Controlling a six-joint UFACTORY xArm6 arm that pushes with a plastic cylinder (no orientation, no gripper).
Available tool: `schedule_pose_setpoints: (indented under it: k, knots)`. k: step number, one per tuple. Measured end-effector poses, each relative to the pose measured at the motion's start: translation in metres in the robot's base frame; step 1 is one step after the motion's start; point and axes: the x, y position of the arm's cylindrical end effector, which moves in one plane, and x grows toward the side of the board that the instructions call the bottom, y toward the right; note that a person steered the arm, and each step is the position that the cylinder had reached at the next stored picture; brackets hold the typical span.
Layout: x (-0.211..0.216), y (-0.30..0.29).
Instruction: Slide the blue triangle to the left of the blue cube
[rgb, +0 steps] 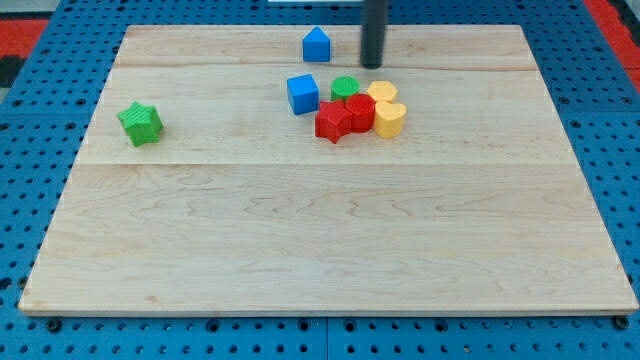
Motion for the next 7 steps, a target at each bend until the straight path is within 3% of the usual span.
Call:
schedule_pose_setpoints:
  k: [1,2,3,4,5,6,7]
  knots:
    - [-0.039,-0.08]
    - [-0.032,-0.154]
    - [-0.011,-0.176]
    - [0.045,-0.158]
    - [0.071,-0.143]
    - [0.06,-0.146]
    - [0.06,-0.186]
